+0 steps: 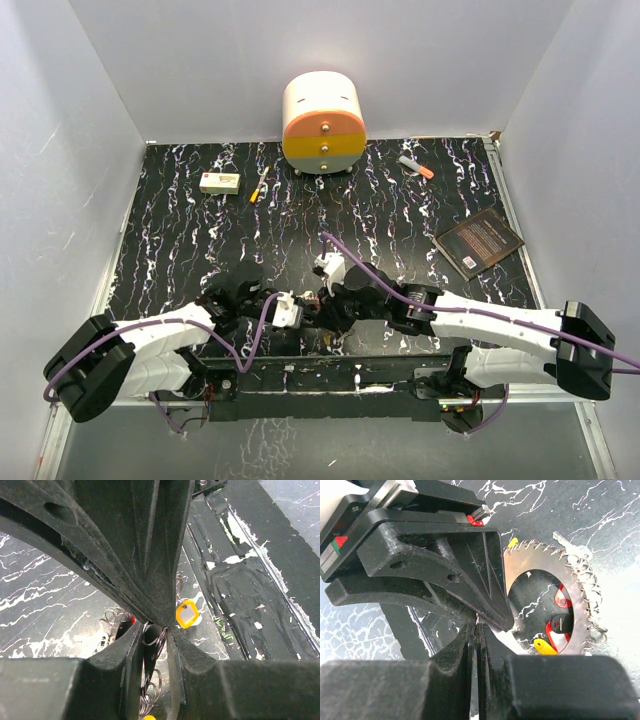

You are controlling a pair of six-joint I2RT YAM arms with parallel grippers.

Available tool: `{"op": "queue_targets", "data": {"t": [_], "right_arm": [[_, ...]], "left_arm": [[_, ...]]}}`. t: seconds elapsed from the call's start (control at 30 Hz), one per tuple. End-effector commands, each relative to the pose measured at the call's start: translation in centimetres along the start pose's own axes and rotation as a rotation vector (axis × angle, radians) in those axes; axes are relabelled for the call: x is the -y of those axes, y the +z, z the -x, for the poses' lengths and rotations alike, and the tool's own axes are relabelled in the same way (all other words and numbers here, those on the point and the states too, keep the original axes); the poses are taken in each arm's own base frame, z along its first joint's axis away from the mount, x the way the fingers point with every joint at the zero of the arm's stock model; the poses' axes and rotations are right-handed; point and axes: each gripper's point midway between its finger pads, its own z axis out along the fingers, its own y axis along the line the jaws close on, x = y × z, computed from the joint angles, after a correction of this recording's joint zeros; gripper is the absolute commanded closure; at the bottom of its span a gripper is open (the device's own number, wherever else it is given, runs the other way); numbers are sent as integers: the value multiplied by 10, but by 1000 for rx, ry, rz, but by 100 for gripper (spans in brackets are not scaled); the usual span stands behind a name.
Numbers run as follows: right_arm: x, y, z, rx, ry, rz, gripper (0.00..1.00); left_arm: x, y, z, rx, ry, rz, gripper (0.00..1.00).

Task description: Put the keys on the keyring

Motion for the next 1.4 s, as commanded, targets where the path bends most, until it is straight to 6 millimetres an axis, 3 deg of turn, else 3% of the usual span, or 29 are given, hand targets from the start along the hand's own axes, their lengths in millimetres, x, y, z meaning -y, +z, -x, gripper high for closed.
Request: {"op": "queue_targets", "data": {"t": [0.0,0.2,0.33,0.5,0.7,1.0,1.37], "right_arm": [[-34,-11,31,122,-30,128,92],[-31,-18,37,156,-21,104,84],[-19,-25,43,191,-2,30,72],[-5,-45,58,289,44,-65,68],[32,-66,58,357,145,-268,68],[70,-74,25,280,284,-474,71],[108,-81,-39,39,557,-681,65]], "left_arm": [[-21,-4,6,-24,-8,77,100],[-25,-6,7,-26,-2,103,100],[-27,-7,8,-31,-5,115,100],[-28,-9,8,-39,-4,128,100],[-28,-10,8,-40,7,137,100],[-26,-13,8,-74,11,115,100],[-27,-25,-12,-234,-181,156,100]]}}
